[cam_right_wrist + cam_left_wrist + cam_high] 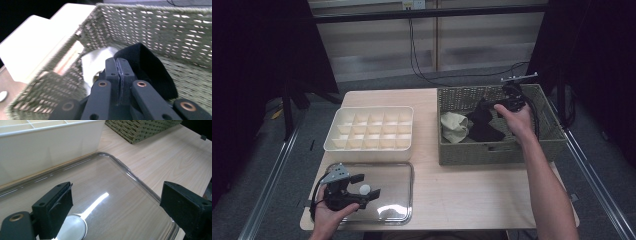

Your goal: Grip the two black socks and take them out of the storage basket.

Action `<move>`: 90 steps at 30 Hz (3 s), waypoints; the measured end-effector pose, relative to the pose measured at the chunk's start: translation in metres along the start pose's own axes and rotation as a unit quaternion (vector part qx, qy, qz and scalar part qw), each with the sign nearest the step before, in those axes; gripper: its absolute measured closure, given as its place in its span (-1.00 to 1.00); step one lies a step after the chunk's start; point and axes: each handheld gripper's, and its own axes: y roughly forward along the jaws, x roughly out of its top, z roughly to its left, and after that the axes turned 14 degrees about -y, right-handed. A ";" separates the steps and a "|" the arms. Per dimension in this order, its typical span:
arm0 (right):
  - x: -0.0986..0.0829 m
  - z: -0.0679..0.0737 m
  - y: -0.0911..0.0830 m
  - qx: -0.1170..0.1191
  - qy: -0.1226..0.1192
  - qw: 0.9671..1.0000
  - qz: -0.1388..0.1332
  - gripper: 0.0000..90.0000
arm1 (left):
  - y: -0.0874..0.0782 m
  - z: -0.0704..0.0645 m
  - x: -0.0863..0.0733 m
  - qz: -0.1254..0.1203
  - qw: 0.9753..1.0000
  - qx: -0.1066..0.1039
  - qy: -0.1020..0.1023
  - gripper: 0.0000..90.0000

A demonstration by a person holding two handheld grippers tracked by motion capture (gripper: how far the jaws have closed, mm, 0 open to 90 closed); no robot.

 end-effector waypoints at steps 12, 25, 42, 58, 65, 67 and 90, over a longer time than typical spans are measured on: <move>0.007 0.012 -0.018 0.011 -0.010 0.999 -0.045 0.97 | -0.002 0.000 -0.001 0.004 1.000 0.001 0.004 -0.77; 0.012 0.020 -0.035 0.009 -0.013 0.997 -0.071 0.97 | -0.002 0.000 -0.001 0.002 1.000 0.000 0.005 -0.77; 0.020 0.037 -0.050 0.017 -0.029 0.995 -0.094 0.97 | 0.000 0.000 0.001 0.000 1.000 -0.002 0.005 -0.76; 0.026 0.050 -0.063 0.022 -0.037 0.993 -0.110 0.97 | 0.000 0.001 0.001 0.002 1.000 0.000 0.004 -0.76; 0.028 0.059 -0.069 0.028 -0.045 0.992 -0.115 0.97 | -0.001 0.001 0.000 0.002 1.000 0.004 0.004 -0.76; 0.028 0.061 -0.071 0.029 -0.045 0.991 -0.119 0.97 | -0.001 0.001 0.000 0.000 1.000 0.004 0.002 -0.76; 0.026 0.092 -0.101 0.045 -0.074 0.987 -0.138 0.97 | 0.018 -0.012 0.019 0.005 1.000 -0.003 0.030 -0.76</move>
